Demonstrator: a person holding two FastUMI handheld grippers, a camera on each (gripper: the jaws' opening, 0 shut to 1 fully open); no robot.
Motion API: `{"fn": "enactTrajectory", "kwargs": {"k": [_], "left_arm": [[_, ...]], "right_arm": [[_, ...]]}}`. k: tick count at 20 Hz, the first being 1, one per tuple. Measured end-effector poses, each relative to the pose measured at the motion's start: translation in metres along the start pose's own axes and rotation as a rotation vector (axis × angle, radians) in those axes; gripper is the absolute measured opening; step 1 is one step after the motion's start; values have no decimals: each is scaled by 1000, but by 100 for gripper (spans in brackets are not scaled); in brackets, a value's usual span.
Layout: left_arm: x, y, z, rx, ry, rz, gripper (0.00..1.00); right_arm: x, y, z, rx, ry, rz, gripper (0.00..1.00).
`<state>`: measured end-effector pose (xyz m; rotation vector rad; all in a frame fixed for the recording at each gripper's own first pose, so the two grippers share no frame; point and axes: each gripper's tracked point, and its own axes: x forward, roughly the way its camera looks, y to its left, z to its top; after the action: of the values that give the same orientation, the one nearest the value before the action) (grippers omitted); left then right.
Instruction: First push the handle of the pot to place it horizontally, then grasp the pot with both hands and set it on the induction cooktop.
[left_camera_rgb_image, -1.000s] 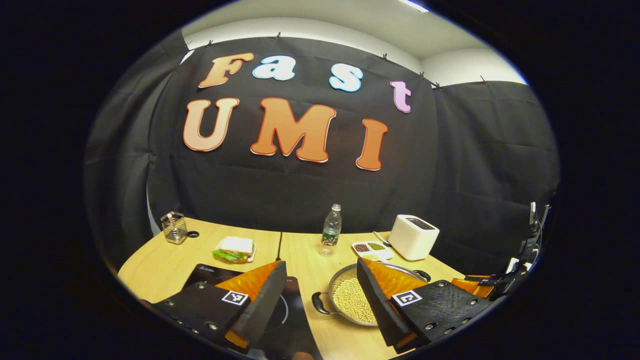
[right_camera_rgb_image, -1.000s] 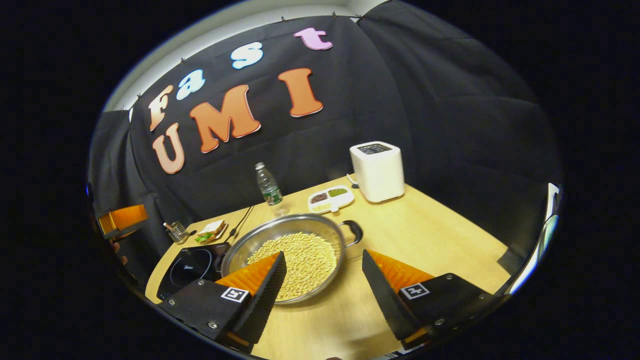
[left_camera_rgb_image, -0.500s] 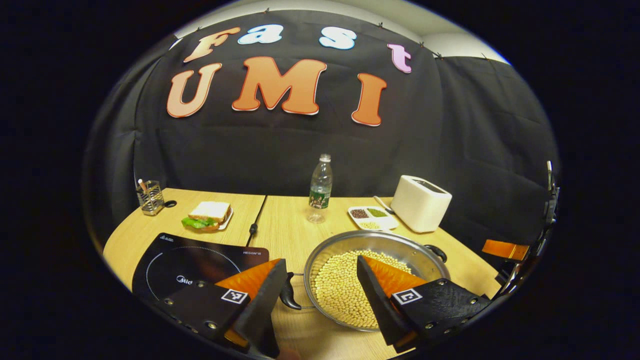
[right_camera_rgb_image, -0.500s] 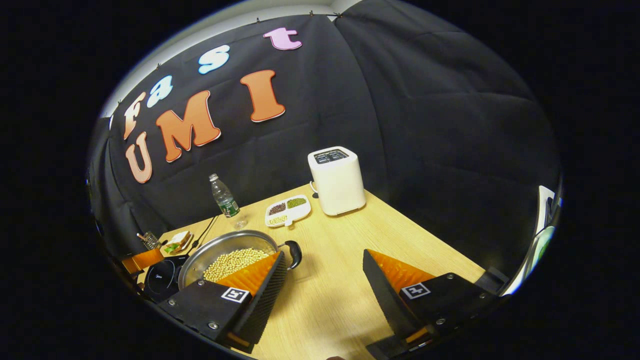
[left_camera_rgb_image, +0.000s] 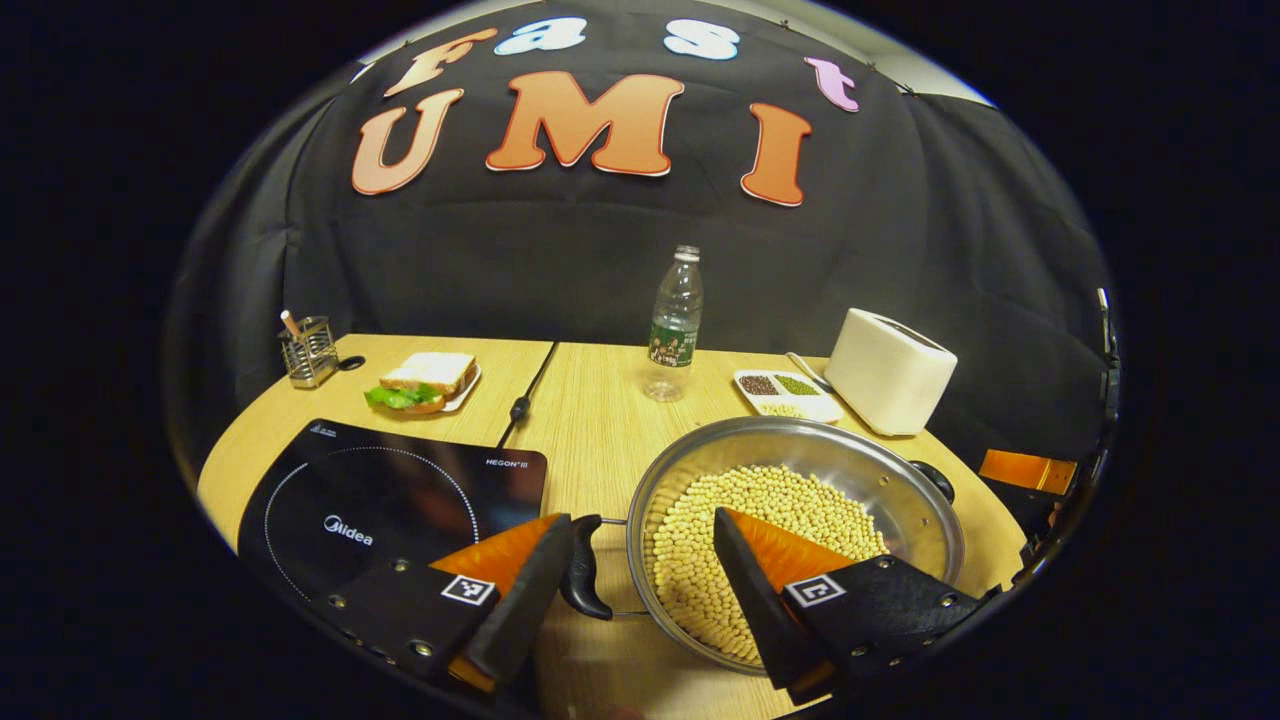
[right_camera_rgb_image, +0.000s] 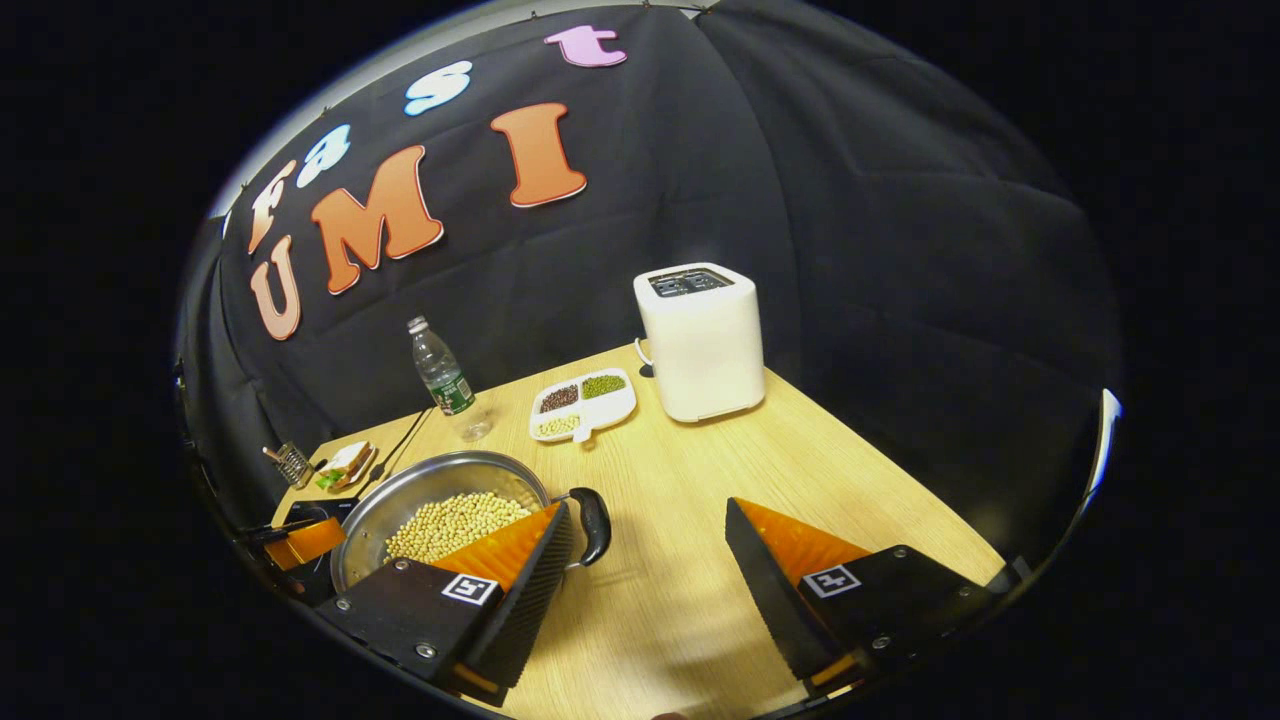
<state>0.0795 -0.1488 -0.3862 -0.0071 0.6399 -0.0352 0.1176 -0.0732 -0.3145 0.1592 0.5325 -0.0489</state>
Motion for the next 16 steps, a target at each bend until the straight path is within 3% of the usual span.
{"fn": "enactTrajectory", "kwargs": {"k": [2, 5, 6, 7, 9, 13, 16], "left_arm": [[3, -3, 1, 7, -6, -3, 90], [5, -37, -10, -42, 27, -94, 90], [5, -33, -13, -14, 30, -72, 89], [5, -29, -10, 11, 11, -54, 94], [6, -33, -6, 8, -2, -52, 90], [0, 3, 4, 13, -43, 28, 90], [2, 19, -4, 10, -8, 69, 90]], "right_arm": [[11, 6, -5, -8, 22, 7, 95], [24, 19, -10, -31, 47, 30, 95], [29, 24, -12, -43, 53, 37, 95], [33, 30, -14, -56, 64, 47, 95], [40, 41, -17, -84, 78, 74, 95], [57, 58, -27, -129, 124, 117, 95], [64, 63, -35, -128, 162, 135, 94]]}}
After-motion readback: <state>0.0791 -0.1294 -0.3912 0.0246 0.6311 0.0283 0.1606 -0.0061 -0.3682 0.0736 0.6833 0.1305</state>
